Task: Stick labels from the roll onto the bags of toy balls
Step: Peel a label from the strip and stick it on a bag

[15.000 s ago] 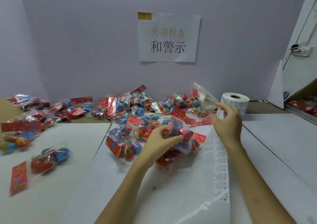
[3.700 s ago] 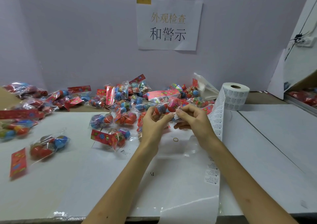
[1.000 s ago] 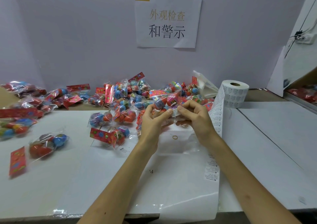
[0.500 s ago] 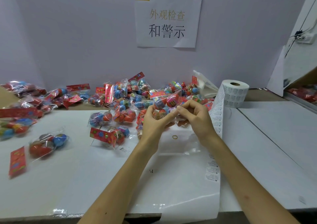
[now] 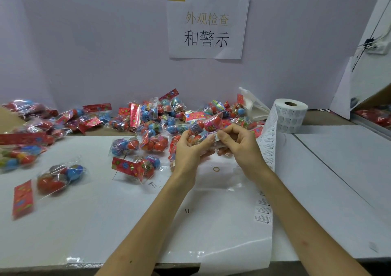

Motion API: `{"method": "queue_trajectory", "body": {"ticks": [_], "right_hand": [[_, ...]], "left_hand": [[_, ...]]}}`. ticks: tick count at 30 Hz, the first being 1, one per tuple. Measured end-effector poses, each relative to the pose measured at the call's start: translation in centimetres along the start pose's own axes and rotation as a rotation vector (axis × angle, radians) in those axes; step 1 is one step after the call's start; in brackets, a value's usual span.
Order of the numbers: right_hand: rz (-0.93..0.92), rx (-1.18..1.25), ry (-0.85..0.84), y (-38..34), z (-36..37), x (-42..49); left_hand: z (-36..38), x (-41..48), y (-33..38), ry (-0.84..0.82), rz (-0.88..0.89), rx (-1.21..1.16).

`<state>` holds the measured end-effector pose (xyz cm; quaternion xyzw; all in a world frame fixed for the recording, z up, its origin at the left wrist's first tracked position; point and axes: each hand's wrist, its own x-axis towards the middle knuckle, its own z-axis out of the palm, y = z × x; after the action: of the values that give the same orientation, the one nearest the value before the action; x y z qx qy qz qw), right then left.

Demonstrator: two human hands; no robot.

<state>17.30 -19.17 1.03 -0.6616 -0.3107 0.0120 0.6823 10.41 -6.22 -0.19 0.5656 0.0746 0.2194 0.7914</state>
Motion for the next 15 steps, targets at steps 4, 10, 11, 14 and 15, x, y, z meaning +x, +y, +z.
{"method": "queue_trajectory", "body": {"ticks": [4,10,11,14,15], "right_hand": [[-0.021,0.042,0.008,-0.29,-0.17,-0.02],[0.020,0.009,-0.107,-0.46,-0.70,0.03],[0.030,-0.002,-0.103,-0.45,-0.71,0.03],[0.035,-0.088,-0.079,-0.31,-0.69,0.02],[0.026,-0.109,-0.066,-0.30,-0.64,0.00]], "left_hand": [[0.05,-0.10,-0.14,-0.033,-0.017,-0.072],[-0.06,-0.14,-0.21,-0.033,-0.031,-0.090],[-0.04,-0.15,-0.14,-0.024,-0.022,-0.080],[0.17,-0.14,0.02,0.013,0.017,-0.017],[0.25,-0.08,0.02,0.020,0.034,0.014]]}}
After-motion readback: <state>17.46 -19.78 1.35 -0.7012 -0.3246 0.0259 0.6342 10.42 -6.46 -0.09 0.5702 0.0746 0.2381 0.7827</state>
